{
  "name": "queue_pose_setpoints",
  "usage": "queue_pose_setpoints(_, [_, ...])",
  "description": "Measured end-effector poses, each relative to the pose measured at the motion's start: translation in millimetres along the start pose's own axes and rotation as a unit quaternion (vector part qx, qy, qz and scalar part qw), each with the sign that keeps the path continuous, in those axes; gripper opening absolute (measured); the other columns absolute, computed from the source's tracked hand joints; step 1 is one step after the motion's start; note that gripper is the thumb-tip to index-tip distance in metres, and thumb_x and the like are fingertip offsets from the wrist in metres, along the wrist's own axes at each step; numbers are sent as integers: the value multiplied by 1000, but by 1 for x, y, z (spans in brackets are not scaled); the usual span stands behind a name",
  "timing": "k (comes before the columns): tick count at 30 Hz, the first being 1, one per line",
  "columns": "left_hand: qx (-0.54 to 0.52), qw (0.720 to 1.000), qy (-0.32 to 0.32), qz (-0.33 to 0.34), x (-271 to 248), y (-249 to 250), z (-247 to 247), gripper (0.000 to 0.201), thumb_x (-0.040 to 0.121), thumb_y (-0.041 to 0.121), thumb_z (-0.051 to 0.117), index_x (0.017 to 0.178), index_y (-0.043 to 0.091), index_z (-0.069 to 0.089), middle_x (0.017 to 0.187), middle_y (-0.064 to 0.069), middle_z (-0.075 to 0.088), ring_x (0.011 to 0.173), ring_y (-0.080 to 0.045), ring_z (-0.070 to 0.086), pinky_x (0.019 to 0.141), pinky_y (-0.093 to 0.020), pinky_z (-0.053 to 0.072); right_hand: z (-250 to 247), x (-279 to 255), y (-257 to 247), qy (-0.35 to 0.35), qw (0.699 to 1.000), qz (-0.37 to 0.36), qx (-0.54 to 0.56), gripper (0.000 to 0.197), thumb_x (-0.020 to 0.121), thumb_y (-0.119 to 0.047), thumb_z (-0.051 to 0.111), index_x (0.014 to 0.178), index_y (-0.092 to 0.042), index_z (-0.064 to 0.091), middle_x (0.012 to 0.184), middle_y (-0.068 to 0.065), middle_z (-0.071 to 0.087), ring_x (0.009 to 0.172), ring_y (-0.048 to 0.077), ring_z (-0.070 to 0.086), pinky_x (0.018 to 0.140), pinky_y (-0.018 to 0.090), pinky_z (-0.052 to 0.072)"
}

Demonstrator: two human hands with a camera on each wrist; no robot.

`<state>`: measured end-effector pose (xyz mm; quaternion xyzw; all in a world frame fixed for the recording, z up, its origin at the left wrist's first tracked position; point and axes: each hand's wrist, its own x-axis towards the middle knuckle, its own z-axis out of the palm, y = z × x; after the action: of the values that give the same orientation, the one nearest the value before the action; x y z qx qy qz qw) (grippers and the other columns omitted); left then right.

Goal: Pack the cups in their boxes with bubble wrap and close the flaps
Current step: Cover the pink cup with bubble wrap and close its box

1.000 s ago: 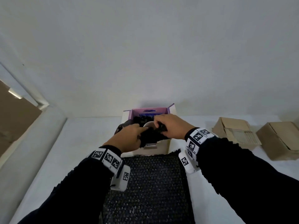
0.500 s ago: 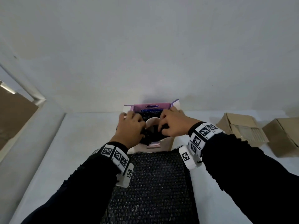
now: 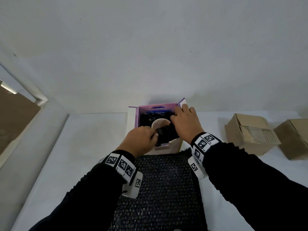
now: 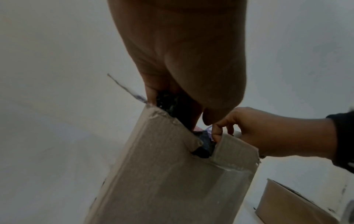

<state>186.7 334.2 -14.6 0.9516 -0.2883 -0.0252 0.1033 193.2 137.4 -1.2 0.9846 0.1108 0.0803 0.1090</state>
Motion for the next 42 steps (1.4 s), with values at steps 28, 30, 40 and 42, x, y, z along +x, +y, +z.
queue_pose_setpoints(28, [37,999,15,-36,-15,17,21,46,96,36,51,139,24,39,108,-1,60,83,-26,63,66,-34,46,5,-3,5,-135,969,-114,175,27,85,-36,53,110,-32,58,97,-10,51,107,21,40,89,40,25])
queue_pose_setpoints(30, [47,998,12,-31,-15,17,23,44,97,35,49,140,26,42,111,0,59,84,-25,63,66,-33,45,9,-7,9,-75,969,-144,187,20,82,-35,46,93,-29,61,90,-10,51,98,21,48,83,37,28])
queue_pose_setpoints(40, [-24,999,25,15,-13,9,26,27,94,29,50,112,23,69,107,4,62,81,-23,63,66,-34,51,29,-24,16,-42,963,-243,108,23,80,-46,56,87,-25,61,87,-8,66,82,18,60,85,37,39])
queue_pose_setpoints(42, [19,999,37,35,-13,7,29,32,92,35,44,103,25,72,98,7,67,87,-21,59,71,-34,45,32,-28,14,-43,965,-242,93,21,83,-42,51,82,-25,64,82,-8,68,79,18,60,86,37,39])
